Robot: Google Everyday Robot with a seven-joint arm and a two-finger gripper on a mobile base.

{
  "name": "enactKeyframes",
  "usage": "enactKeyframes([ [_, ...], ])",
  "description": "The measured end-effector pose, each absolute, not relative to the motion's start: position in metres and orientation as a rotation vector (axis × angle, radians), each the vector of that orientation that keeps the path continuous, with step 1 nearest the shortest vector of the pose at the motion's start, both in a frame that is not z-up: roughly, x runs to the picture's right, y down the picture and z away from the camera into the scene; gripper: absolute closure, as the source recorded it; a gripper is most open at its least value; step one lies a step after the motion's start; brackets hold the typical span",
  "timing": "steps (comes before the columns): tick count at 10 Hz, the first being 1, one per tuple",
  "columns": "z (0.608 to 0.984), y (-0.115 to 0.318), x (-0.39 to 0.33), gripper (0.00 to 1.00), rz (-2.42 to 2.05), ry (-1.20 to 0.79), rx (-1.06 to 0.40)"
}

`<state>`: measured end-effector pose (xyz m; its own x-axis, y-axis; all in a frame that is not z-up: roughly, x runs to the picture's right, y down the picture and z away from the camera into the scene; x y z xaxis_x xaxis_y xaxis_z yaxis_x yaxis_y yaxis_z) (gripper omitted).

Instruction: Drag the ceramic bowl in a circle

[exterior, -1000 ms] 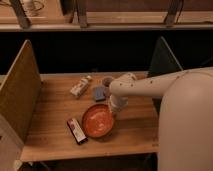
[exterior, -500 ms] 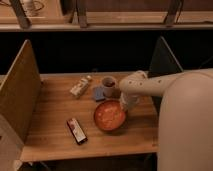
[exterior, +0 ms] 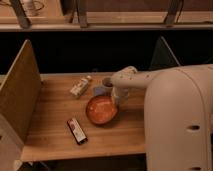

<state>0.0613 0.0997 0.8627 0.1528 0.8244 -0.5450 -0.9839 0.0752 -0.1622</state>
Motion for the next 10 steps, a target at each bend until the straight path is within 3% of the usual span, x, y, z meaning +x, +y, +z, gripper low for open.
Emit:
enactKeyframes([
  [3, 0.839, 0.110, 0.034, 0.99, 1.319, 0.286, -0.598],
  [5, 0.829, 0.116, 0.056, 0.84, 1.324, 0.320, -0.559],
  [10, 0.826, 0.129, 0.098, 0.34, 1.411, 0.405, -0.504],
])
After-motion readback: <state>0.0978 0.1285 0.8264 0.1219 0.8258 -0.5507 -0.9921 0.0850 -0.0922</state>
